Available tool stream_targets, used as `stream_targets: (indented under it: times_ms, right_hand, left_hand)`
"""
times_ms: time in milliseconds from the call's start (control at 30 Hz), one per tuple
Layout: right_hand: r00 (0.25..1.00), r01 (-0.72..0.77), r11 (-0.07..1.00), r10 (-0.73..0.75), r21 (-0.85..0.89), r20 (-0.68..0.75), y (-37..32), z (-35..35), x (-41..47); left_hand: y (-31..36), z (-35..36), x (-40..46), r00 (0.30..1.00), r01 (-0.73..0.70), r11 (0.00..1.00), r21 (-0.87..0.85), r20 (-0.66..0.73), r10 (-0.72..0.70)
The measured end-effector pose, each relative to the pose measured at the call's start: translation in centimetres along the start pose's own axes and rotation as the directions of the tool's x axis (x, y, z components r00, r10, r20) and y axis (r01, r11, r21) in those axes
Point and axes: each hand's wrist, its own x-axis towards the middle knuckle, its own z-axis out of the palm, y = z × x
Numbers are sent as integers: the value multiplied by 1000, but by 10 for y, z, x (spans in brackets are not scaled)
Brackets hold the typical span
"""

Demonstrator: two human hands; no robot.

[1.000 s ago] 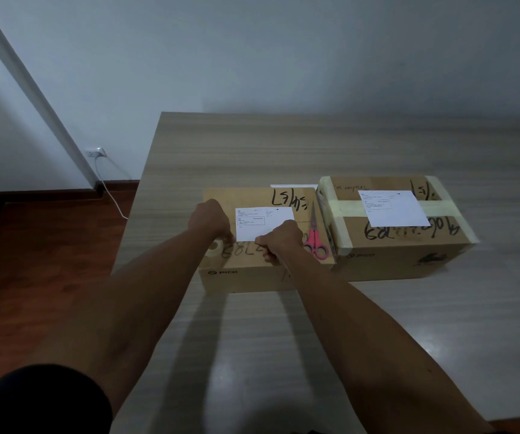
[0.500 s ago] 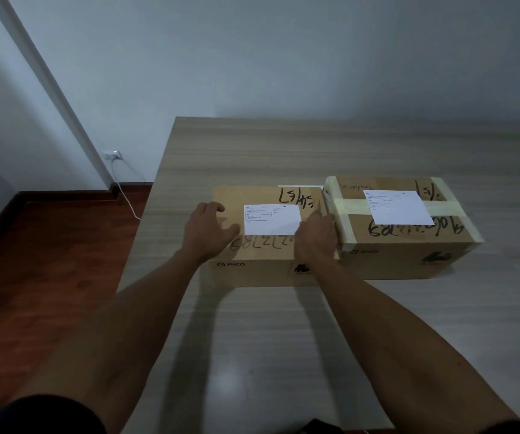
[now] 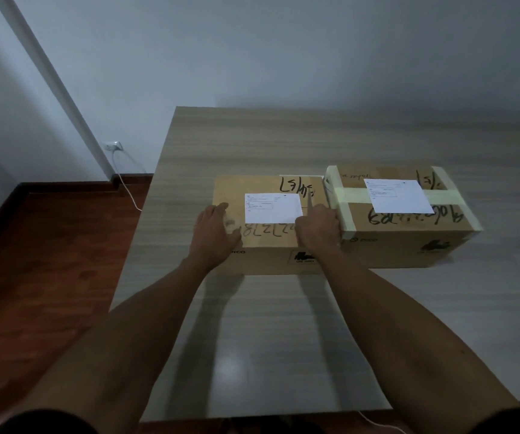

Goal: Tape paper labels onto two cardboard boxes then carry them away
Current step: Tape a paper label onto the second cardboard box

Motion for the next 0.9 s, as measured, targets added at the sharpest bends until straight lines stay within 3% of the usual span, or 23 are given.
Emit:
stream_targets:
  times_ms: [167,433,900]
  right_hand:
    - [999,20,987,-14,160,-35,7,-6,-26]
    - [998,53,990,-50,134,-24,59,-28,-60]
    - [985,97,995,-98,15,145,217,-70,-79]
  left_hand:
    - [31,15,-7,997,-81,991,-103,9,82]
    - [83,53,-38,987,-142,984,-111,64,149]
    - [179,161,-130,995,-39,990,-138,89,51]
